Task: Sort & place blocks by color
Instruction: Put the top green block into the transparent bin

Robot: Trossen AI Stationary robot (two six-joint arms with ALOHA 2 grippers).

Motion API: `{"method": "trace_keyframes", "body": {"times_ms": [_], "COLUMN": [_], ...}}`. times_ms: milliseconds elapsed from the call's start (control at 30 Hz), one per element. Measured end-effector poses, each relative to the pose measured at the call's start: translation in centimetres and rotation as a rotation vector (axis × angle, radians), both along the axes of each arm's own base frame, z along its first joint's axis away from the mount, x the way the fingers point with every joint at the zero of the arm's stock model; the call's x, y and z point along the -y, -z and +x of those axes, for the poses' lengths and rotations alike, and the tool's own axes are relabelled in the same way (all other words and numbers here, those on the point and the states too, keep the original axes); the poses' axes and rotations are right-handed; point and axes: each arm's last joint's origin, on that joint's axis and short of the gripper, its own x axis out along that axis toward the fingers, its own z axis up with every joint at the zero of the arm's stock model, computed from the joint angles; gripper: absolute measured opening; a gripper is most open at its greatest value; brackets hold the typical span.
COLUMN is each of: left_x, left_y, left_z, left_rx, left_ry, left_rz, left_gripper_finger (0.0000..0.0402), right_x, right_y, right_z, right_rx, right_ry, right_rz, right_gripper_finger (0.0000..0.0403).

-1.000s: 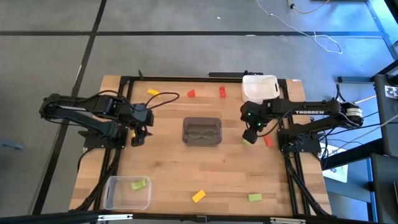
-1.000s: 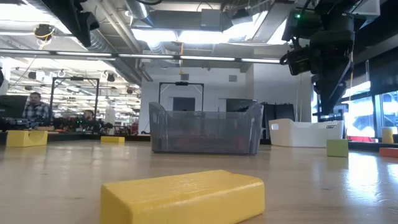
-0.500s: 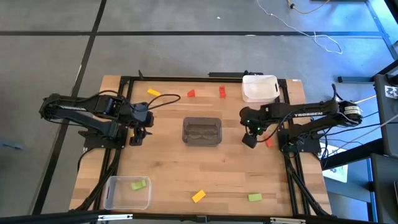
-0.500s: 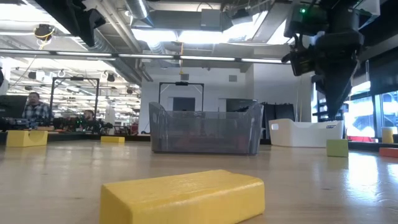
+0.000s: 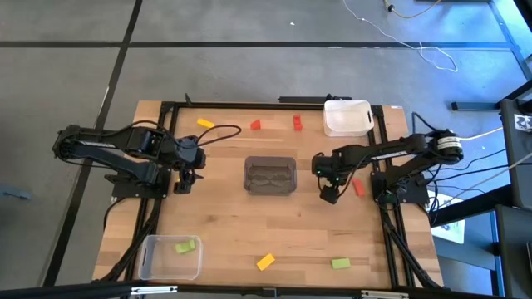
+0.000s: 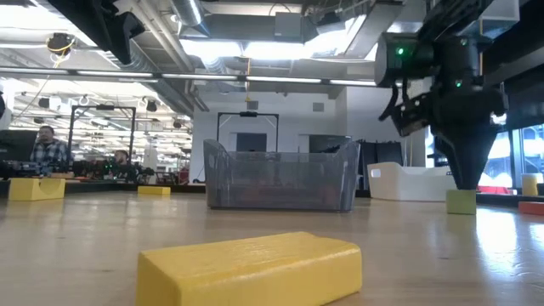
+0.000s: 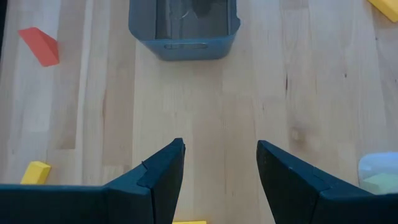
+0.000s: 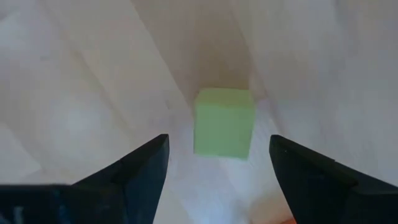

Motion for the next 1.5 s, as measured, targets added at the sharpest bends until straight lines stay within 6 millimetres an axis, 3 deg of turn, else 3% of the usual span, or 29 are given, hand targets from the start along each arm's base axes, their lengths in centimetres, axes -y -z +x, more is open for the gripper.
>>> {"method": "trace_keyframes", "body": {"times_ms": [367, 500, 667, 900, 1200, 1500], "left_x": [0.0, 0.0, 0.0, 0.0, 0.0, 0.2], "left_y": [0.0, 0.0, 0.0, 0.0, -0.3, -1.5], "left_z": [0.0, 0.0, 0.0, 0.0, 0.4, 1.7], "left_rx": [0.0, 0.0, 0.0, 0.0, 0.056, 0.236], "left_ry": [0.0, 0.0, 0.0, -0.001, -0.064, -0.094], "left_rz": [0.0, 0.0, 0.0, -0.001, -0.051, -0.102], "left_gripper_finger": [0.0193, 0.0193, 0.0193, 0.0193, 0.0193, 0.0193], "right_x": [0.1, 0.1, 0.2, 0.2, 0.5, 1.5], "right_y": [2.7, 3.1, 2.8, 2.1, -2.6, -9.1], "right_z": [1.3, 1.4, 1.2, 1.6, 5.7, 8.9], "right_rx": [-0.066, -0.089, -0.08, -0.051, 0.153, 0.331], "right_ry": [0.033, 0.061, 0.091, 0.078, -0.017, -0.158], "right_rz": [-0.002, -0.011, -0.021, -0.018, -0.053, -0.407], "right_gripper_finger": [0.0271, 0.0229, 0.0131, 0.0129, 0.0129, 0.0129]}}
